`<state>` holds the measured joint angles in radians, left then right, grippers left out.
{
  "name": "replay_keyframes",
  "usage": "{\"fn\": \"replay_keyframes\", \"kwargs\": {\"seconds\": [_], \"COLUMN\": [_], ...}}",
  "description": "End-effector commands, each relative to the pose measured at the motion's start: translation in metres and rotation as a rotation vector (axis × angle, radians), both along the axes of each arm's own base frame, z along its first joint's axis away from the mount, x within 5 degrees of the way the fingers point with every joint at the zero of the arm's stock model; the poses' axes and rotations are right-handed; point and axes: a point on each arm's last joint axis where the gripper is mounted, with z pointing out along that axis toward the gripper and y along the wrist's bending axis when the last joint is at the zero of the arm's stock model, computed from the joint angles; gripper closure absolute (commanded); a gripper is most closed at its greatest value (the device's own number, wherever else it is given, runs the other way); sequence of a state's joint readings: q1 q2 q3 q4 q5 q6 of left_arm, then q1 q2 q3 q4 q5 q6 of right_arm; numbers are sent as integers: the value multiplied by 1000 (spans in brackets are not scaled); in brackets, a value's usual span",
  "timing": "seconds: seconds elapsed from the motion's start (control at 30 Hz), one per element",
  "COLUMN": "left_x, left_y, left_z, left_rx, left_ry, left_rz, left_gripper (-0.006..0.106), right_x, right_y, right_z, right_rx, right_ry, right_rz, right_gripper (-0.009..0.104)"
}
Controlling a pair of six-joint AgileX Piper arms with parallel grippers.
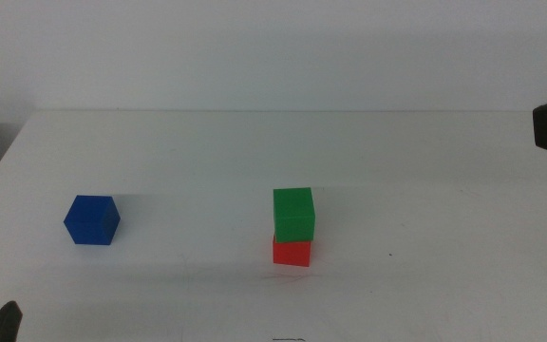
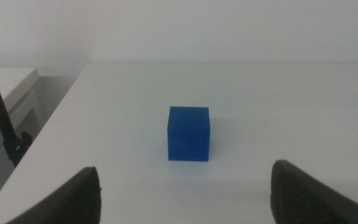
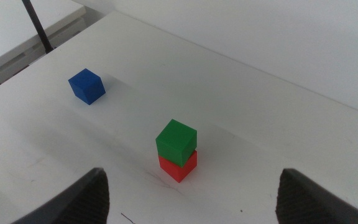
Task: Stack red cubes first, then green, then blue cubes in a specific spot.
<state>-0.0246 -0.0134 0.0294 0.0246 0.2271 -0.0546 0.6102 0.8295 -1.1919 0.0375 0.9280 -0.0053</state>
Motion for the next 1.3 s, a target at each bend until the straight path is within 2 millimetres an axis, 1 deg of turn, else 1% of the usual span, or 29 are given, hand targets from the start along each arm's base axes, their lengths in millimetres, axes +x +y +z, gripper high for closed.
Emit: {"fn": "replay_keyframes", "kwargs": {"seconds": [0.0, 0.13, 0.33, 0.4, 0.47, 0.6, 0.67, 0.77, 0.87, 0.97, 1.07, 1.17, 1.27], "left_x": [-1, -1, -1, -1, 2, 15, 26, 40, 55, 70, 85, 103, 117], "left_y": [0, 1, 1, 1, 1, 0, 0, 0, 0, -1, -1, -2, -4], "left_z": [8, 7, 7, 9, 20, 60, 86, 117, 142, 158, 165, 164, 155], "left_rx": [10, 59, 77, 78, 50, 5, 14, 34, 36, 35, 37, 32, 22], "left_ry": [-89, -79, -71, -60, -23, 132, 254, 454, 659, 790, 902, 944, 1004], "left_rz": [-2, 1, 2, 4, 5, 3, 5, 2, 4, 4, 5, 0, -7], "left_gripper": [7, 7, 7, 7, 7, 7, 7, 7, 7, 7, 7, 7, 7], "right_x": [0, 0, 0, 0, 0, 0, 0, 0, 0, 0, 0, 0, 0], "right_y": [-2, -2, -2, -2, -2, -2, -2, -2, -2, -2, -2, -2, -2], "right_z": [14, 14, 14, 14, 14, 14, 14, 14, 14, 14, 14, 14, 14], "right_rx": [46, 46, 46, 46, 46, 46, 47, 46, 46, 46, 46, 46, 46], "right_ry": [-97, -97, -97, -97, -97, -97, -98, -98, -98, -98, -98, -98, -98], "right_rz": [-6, -6, -6, -6, -6, -6, -6, -6, -6, -6, -6, -6, -6], "right_gripper": [11, 11, 11, 11, 11, 11, 11, 11, 11, 11, 11, 11, 11]}}
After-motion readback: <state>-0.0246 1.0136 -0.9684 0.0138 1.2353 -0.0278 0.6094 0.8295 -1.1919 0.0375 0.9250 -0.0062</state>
